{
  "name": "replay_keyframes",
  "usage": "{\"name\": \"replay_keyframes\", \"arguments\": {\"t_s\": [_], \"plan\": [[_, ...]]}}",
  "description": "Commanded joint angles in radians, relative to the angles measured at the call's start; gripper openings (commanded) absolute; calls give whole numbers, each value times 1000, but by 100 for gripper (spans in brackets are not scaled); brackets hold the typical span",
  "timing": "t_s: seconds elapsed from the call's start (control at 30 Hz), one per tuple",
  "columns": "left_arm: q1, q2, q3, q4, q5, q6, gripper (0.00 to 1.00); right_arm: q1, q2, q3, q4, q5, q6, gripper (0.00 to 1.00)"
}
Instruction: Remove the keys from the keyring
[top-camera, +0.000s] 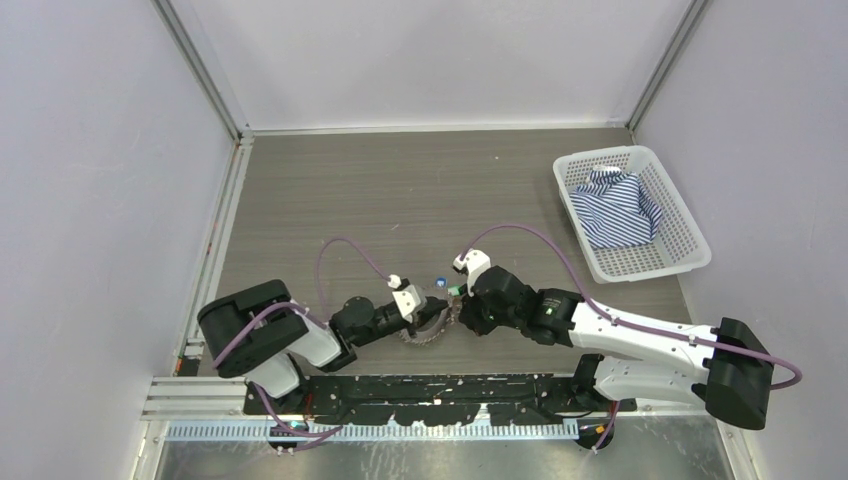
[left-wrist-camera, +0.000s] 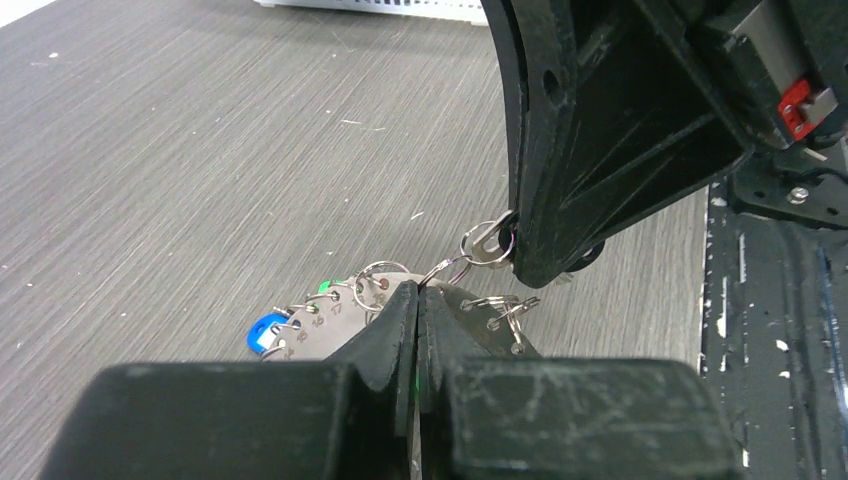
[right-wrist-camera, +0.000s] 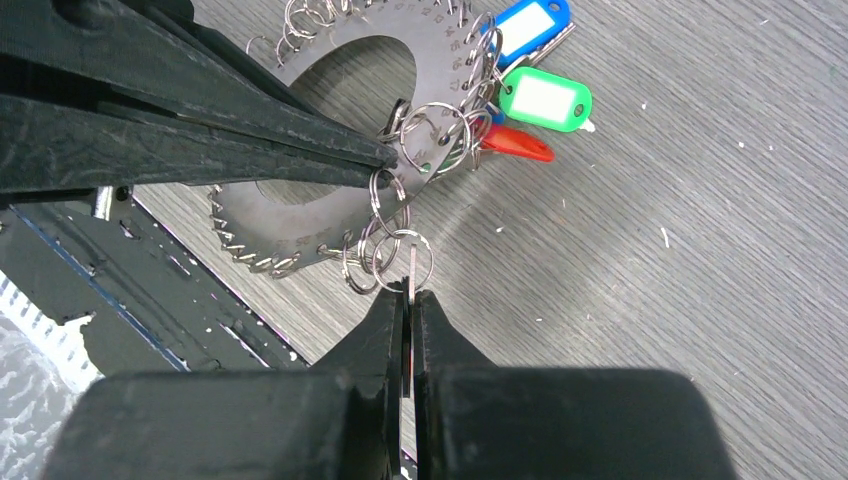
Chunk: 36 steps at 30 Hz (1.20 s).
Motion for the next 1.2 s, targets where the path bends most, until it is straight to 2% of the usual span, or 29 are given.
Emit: {"name": "replay_keyframes", "arguments": {"t_s": [0.0,0.33,0.63,0.7,0.83,0.93,1.17], "plan": [[42,-53,-18,45,24,-72,0,1,-34,27,-18,-14,-1,1],[49,-137,-37,45,70,-98,0,2,9,25,-1,-31,13,1],[49,-117,-22,41,124,-136,0,2,16,84,-49,-26,-9,1],[49,-141,-25,24,137,-155,7,2,16,102,-71,-25,-14,1],[13,-236,-19,-115,150,-145,18,2,23,135,-99,-14,-24,1],[-9,-322,3,-289,157,-110,21,2,23,146,-101,-8,-31,1],[-9,-325,29,-385,167,-101,22,2,29,154,-86,11,-59,1]]}}
